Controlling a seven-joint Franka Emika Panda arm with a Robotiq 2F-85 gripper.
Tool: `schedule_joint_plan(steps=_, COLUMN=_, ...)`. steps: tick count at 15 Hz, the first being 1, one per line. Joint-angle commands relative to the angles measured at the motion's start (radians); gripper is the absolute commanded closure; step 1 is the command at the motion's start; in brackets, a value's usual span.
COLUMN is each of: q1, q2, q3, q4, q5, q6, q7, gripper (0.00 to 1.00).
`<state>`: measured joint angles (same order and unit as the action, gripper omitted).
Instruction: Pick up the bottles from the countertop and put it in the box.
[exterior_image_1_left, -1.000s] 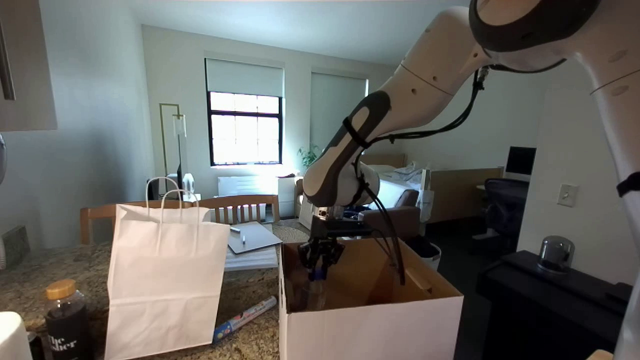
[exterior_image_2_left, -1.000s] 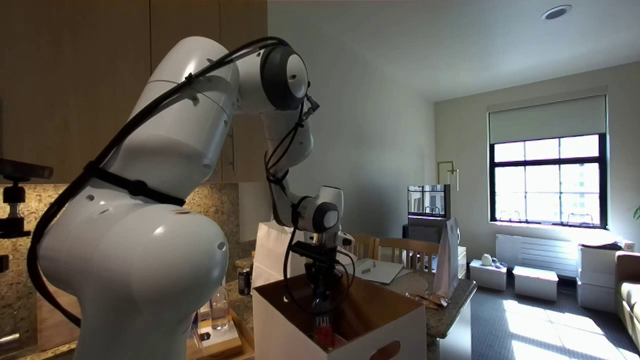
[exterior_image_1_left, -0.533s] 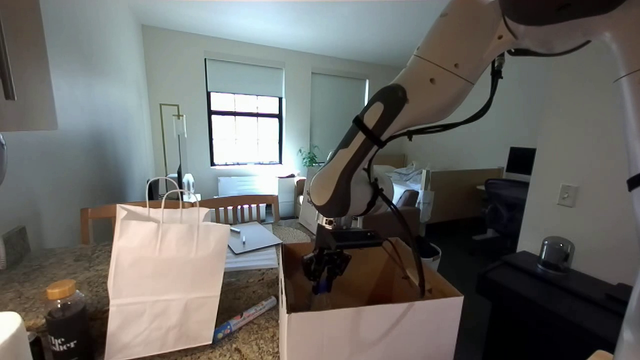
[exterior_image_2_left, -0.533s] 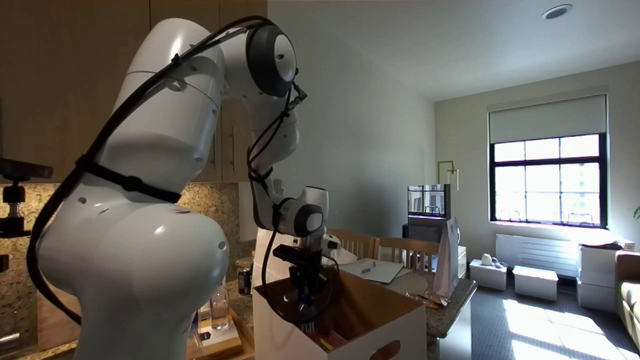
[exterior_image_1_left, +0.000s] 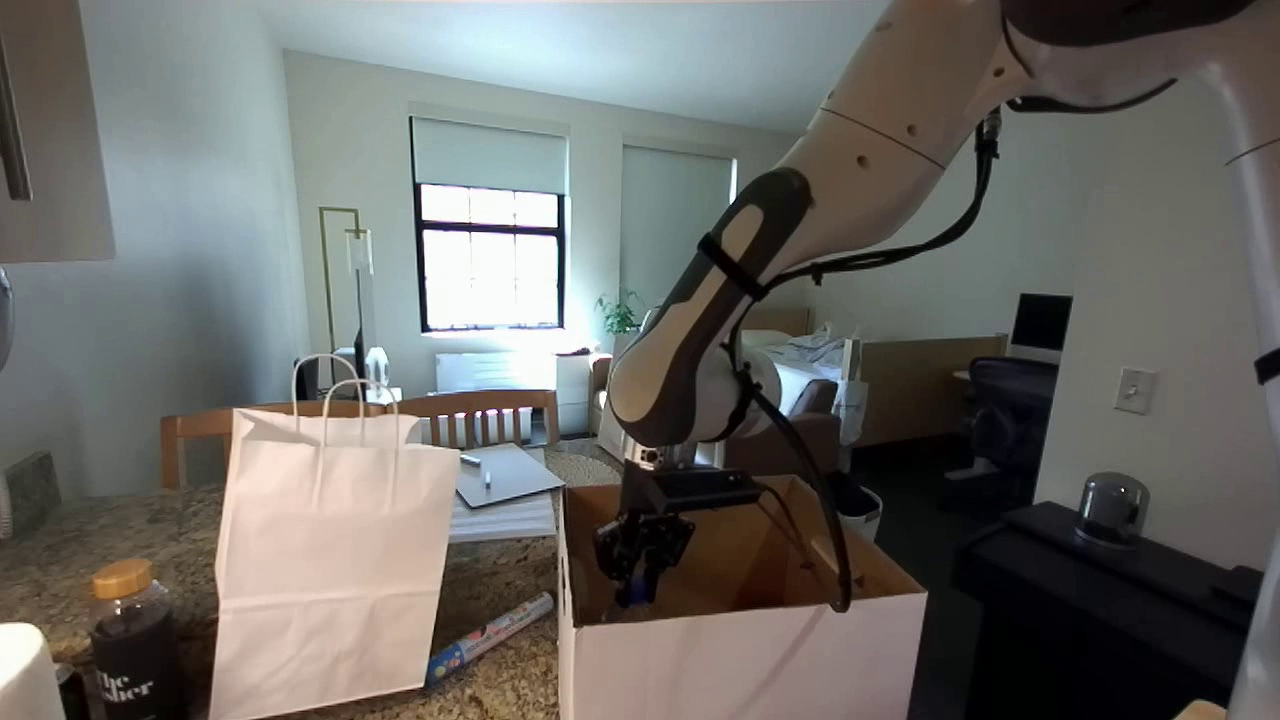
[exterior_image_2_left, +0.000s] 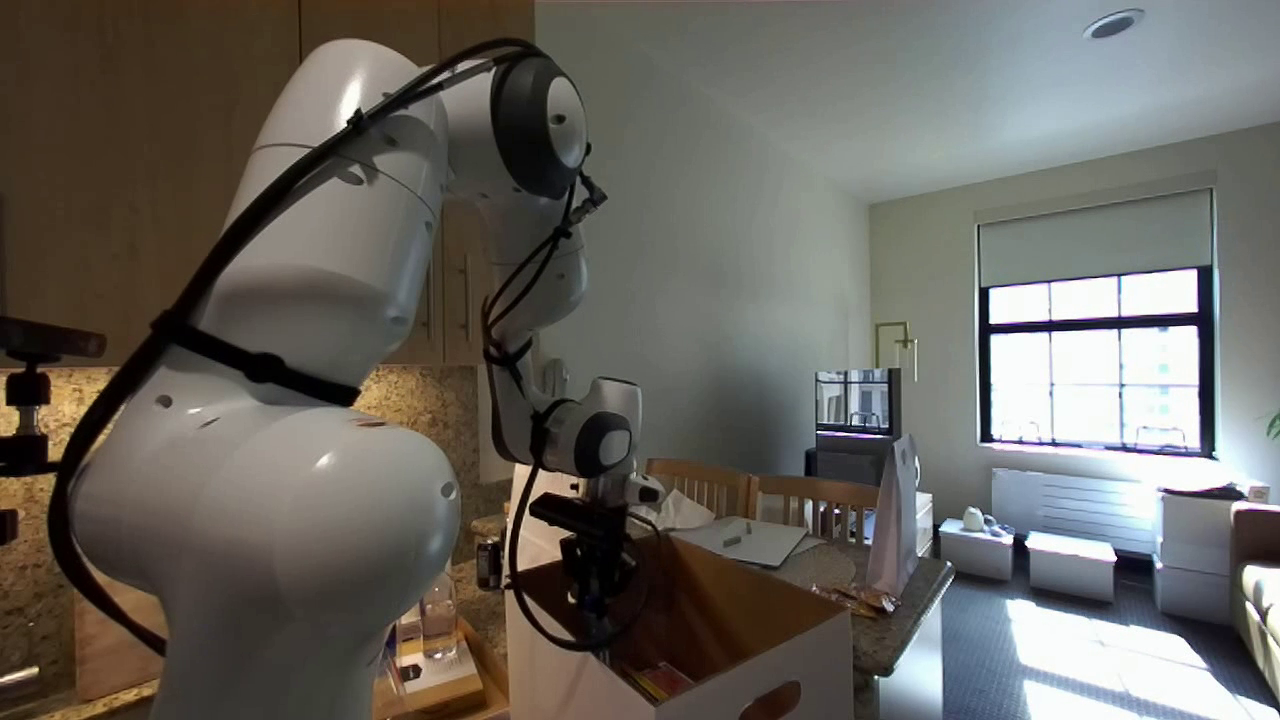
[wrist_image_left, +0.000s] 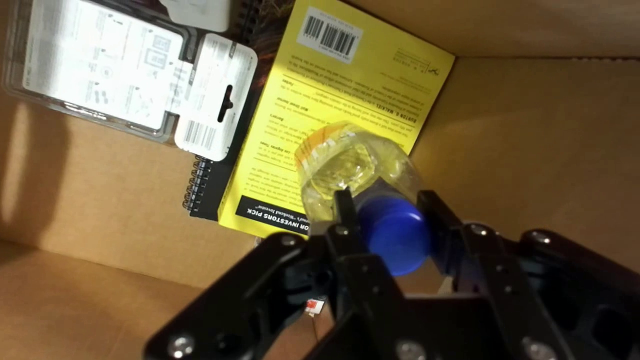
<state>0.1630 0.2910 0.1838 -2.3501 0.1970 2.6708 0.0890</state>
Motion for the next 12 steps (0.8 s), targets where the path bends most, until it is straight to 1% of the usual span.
schedule_joint_plan(steps=1, q1=0.002, q2=-0.001, q3=0.009, q4=-0.011, q5=-0.001, q6=-0.024, q7=-0.002, gripper=0.86)
schedule_joint_plan(steps=6, q1=-0.012, q2=0.018, q3=0.034, q4=0.020, q5=0.024, q6=-0.061, q7=-0.045, gripper=0.86)
schedule_joint_plan(steps=12, q1=-0.003, q2=0.055, q3=0.023, q4=0.065, q5=0.003, q6=-0.097, q7=-0.024, gripper=0.85)
